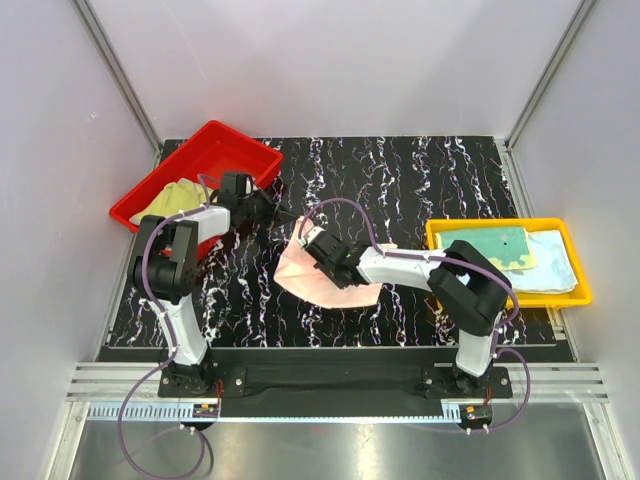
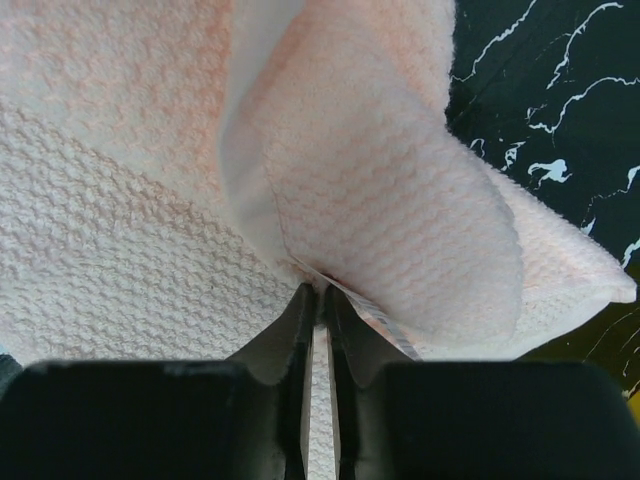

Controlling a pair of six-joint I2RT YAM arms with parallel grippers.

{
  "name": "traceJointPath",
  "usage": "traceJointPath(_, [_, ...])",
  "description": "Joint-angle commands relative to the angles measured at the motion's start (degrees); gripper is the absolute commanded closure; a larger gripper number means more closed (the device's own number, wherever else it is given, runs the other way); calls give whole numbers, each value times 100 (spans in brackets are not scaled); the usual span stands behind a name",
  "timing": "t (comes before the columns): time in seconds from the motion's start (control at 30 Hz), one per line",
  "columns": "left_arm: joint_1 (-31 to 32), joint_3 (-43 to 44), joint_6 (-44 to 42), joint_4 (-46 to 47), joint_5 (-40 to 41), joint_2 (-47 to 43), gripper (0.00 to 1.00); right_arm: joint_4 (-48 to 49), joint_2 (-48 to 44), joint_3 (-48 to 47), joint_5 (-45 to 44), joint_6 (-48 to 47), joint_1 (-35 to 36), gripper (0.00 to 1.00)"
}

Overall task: Fold and stack the towels
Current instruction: Flatten out the crumpled towel

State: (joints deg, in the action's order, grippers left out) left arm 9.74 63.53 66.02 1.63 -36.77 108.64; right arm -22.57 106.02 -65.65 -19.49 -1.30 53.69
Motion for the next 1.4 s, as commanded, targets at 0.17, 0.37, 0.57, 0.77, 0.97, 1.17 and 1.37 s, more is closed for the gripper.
traceJointPath(0.17, [-42, 274, -309, -145, 197, -159, 100, 24, -398, 61, -223, 86, 54, 88])
traceJointPath(0.37, [-42, 230, -353, -154, 135, -132, 100, -2, -257, -27, -117, 279, 54, 77])
traceJointPath(0.57, [-42, 274, -423, -260, 144, -124, 100, 60, -310, -9, -38, 332, 45, 82])
traceJointPath(0.77, [-42, 283, -476, -286, 153, -150, 100, 244, -529, 140, 454, 604, -139, 72])
traceJointPath(0.97, [-33, 283, -537, -347, 214, -168, 100, 323, -714, 316, 911, 772, -377, 81])
traceJointPath(1.17, [-33, 292, -572, -383, 250, -168, 100, 367, -784, 421, 912, 763, -447, 93])
traceJointPath(1.37, [-42, 292, -590, -409, 276, -150, 100, 279, -670, 421, 938, 701, -456, 78])
